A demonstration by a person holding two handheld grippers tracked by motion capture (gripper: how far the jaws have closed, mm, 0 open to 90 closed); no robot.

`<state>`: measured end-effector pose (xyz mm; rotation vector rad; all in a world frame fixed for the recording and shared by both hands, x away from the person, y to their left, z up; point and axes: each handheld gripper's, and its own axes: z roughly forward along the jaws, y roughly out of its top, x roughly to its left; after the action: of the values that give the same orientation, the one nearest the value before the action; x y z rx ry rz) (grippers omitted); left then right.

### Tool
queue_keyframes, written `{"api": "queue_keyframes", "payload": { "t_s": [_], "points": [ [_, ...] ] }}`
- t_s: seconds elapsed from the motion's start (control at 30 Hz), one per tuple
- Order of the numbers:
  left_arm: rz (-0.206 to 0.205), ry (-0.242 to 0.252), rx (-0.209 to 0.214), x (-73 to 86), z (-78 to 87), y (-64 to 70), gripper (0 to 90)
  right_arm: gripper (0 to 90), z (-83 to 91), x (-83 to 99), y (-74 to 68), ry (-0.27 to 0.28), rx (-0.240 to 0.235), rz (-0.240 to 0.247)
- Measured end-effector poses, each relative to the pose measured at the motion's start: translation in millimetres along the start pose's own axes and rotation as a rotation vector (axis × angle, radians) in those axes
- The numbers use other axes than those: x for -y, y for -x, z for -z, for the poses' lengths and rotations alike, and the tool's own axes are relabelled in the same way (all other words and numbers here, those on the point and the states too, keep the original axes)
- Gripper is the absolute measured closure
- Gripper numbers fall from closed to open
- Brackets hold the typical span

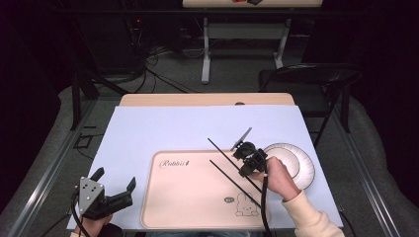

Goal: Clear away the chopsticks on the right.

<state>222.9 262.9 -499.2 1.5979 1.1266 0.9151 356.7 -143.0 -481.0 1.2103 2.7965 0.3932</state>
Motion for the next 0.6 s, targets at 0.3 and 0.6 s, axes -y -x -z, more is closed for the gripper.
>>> {"api": "queue_keyframes", "payload": {
  "t_s": [0.3,0.6],
  "points": [
    [-0.002,0.002,0.001,0.1,0.2,-0.2,0.0,85.1,-18.4,1.7,-0.7,-0.040,-0.009,-0.004],
    [-0.001,0.003,0.003,0.1,0.8,-0.2,0.0,84.9,-38.4,4.0,-0.4,-0.102,0.004,-0.002]
  ]
}}
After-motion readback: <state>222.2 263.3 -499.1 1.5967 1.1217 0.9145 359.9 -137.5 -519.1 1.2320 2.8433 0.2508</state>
